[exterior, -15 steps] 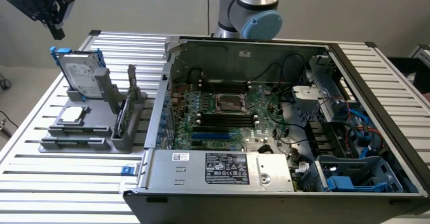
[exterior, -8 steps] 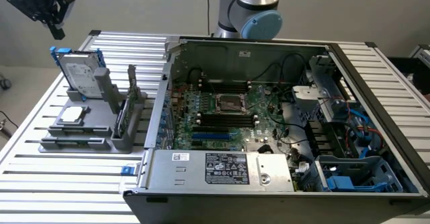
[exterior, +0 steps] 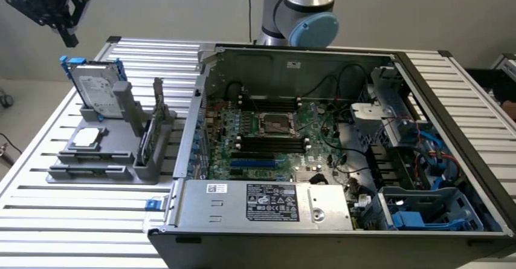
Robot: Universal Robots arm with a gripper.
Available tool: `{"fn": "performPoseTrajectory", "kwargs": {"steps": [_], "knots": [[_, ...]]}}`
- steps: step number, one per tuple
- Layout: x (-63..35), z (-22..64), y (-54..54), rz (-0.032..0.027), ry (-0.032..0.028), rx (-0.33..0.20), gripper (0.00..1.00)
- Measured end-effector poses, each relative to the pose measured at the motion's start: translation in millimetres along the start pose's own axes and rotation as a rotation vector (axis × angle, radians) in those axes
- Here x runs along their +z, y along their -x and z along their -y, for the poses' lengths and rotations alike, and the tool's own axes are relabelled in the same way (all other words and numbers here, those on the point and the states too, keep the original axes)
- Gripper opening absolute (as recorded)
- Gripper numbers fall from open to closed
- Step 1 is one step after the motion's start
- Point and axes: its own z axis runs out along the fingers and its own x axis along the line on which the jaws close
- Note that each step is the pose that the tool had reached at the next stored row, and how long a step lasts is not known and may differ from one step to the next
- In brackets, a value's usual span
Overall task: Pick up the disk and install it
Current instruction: 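Pick up the disk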
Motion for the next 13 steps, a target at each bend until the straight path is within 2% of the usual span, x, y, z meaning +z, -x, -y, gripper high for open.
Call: {"fn": "performPoseTrajectory", "kwargs": {"steps": [7,9,13], "knots": [[0.0,-0.1,0.1,-0.0002,0.0318,-0.082,0.11],[0.0,-0.2,0.0,-0.0016,0.0356,-0.106,0.11],[0.1,-0.1,0.0,-0.0048,0.0372,-0.165,0.11]]}}
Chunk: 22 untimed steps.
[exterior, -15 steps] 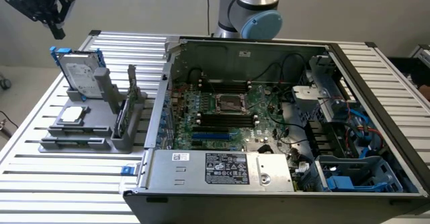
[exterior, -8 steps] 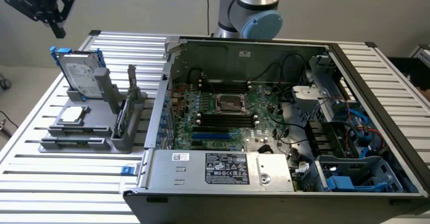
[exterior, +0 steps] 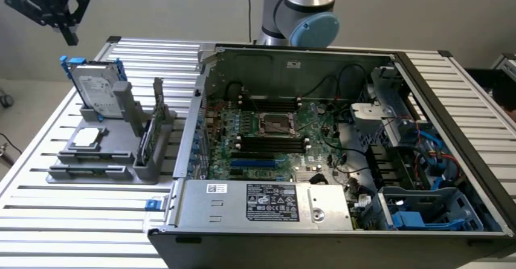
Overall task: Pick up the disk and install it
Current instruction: 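Pick up the disk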
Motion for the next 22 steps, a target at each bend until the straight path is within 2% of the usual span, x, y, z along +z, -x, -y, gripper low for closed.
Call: {"fn": "performPoseTrajectory", "kwargs": {"steps": [13,22], "knots": [[-0.1,0.0,0.0,-0.0167,0.0053,-0.194,0.11],[-0.1,0.0,0.0,-0.0249,0.0077,-0.337,0.11]]}}
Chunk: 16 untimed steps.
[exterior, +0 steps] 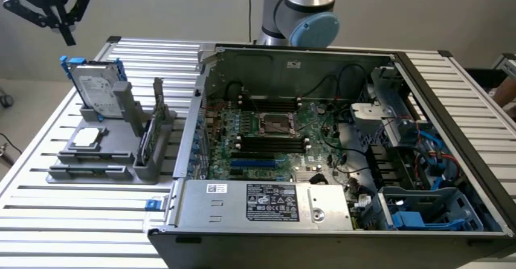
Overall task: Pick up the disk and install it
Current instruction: 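Pick up the disk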
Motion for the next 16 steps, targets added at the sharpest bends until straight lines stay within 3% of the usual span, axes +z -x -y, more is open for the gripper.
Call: {"fn": "performPoseTrajectory", "kwargs": {"steps": [16], "knots": [[0.0,0.0,0.0,-0.0123,0.0017,-0.257,0.11]]}}
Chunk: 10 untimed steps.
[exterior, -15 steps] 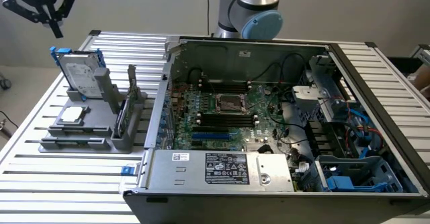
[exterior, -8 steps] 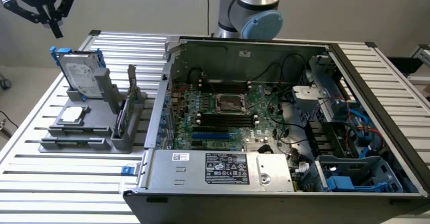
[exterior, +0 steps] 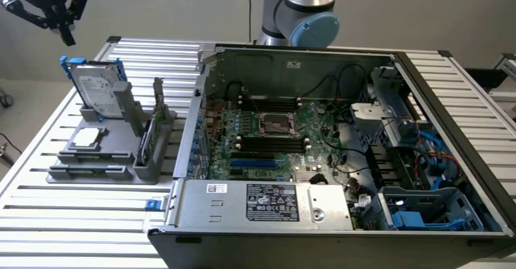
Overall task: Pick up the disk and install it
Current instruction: 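Pick up the disk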
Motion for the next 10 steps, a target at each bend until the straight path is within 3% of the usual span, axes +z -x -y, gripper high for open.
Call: {"fn": "performPoseTrajectory", "kwargs": {"steps": [10], "knots": [[0.0,0.0,0.0,-0.0058,-0.0012,-0.168,0.11]]}}
